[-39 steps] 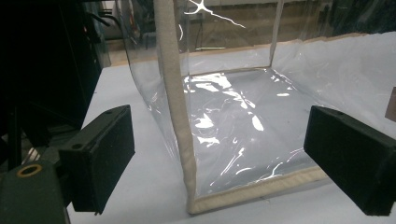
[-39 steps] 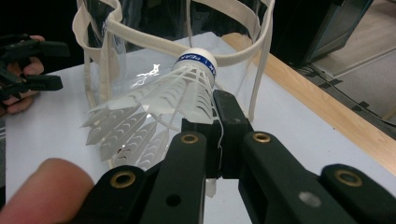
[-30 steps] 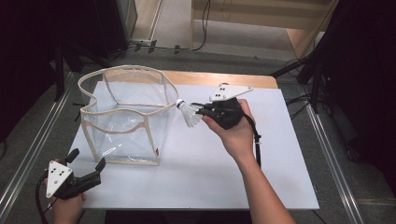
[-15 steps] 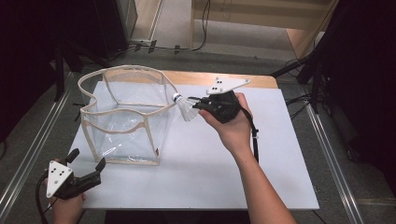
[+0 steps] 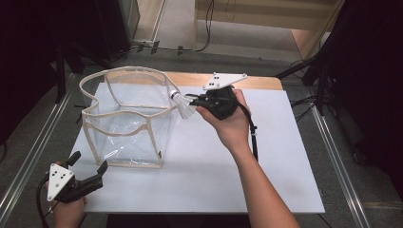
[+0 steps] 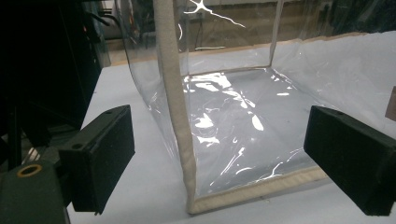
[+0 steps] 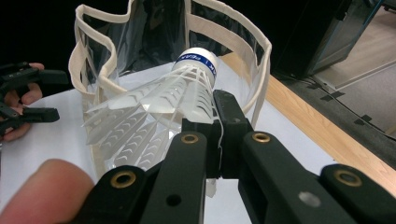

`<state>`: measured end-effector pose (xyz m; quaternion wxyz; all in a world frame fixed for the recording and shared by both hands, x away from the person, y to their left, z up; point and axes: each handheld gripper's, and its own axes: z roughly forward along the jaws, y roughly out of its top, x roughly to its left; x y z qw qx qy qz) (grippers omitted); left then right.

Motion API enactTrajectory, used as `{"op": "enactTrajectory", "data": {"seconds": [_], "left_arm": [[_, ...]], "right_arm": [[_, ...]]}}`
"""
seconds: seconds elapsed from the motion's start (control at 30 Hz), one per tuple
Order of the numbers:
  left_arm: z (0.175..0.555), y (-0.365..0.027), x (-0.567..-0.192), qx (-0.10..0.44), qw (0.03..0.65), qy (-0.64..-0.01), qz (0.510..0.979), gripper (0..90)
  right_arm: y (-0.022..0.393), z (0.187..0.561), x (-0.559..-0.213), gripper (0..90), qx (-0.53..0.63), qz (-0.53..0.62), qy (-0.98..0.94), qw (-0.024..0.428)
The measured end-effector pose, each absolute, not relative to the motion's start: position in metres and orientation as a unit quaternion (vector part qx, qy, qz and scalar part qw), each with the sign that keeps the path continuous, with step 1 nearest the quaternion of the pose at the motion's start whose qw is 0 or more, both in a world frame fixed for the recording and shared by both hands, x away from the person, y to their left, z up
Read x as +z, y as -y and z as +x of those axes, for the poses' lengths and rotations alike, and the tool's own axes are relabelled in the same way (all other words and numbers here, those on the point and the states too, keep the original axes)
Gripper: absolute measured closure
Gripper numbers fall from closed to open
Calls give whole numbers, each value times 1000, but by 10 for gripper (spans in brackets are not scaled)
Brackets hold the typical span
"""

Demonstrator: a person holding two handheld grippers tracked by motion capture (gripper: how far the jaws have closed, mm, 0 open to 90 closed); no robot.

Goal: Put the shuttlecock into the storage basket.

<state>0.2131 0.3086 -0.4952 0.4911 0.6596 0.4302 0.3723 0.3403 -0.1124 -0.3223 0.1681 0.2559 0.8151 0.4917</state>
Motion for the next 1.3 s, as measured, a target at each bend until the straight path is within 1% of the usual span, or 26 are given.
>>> {"op": "enactTrajectory", "data": {"seconds": [0.7, 1.3], "left_arm": [[214, -309, -495, 372, 492, -429, 660, 92], [214, -309, -495, 370, 493, -430, 659, 92]], "right_arm": [[93, 364, -312, 870, 497, 258, -812, 165], [79, 380, -318, 871, 495, 261, -813, 158]]}}
